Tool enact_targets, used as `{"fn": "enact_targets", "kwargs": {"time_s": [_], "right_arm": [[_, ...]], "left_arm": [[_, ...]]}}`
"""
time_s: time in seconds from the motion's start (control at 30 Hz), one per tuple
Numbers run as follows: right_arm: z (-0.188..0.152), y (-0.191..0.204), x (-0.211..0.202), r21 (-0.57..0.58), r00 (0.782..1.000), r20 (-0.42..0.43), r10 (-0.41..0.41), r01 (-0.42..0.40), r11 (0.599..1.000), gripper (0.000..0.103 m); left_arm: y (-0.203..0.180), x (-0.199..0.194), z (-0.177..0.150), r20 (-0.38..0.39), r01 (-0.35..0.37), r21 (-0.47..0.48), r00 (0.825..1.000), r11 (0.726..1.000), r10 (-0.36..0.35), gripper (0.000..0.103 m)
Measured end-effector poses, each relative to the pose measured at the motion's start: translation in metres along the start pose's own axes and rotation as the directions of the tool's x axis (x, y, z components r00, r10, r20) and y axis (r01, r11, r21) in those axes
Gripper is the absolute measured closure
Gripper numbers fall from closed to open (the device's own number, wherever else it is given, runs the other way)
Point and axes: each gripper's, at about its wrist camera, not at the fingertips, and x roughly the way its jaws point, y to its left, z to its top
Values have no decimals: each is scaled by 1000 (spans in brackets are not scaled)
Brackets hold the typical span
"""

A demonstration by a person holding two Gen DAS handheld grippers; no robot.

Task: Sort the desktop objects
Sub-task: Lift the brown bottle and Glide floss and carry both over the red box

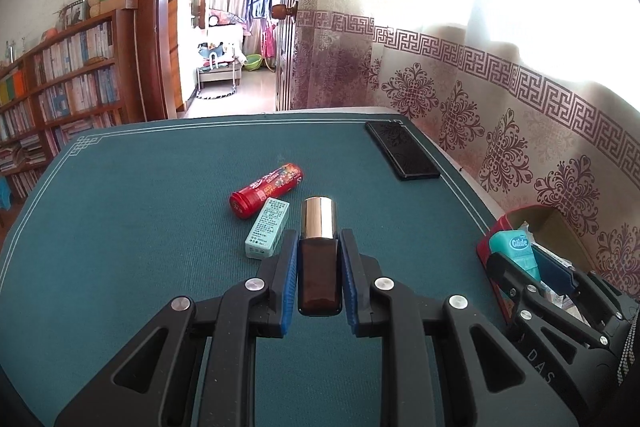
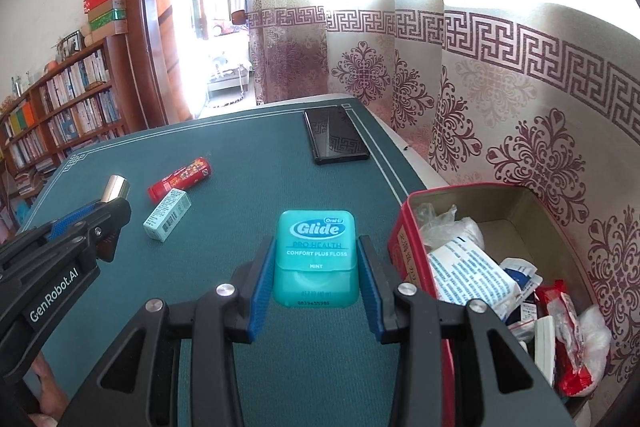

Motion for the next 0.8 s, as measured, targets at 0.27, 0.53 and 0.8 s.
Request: {"fn": "enact_targets", "kwargs": {"time_s": [0.27,0.53,0.8], "right_arm": [[-12,-41,-18,68,997,16,-69,68,995,60],[-28,-95,-35,168,988,1,-154,151,974,60],[-46,-124,-48,198,980,-9,-200,198,960,60]], "left_arm": [[-18,-5,-5,-13,60,28,998,998,-60,81],[-38,-9,-12,-64,184,41,981,982,-181,81],[-51,-15,-14,-100,295,42,952,955,-289,81]]}}
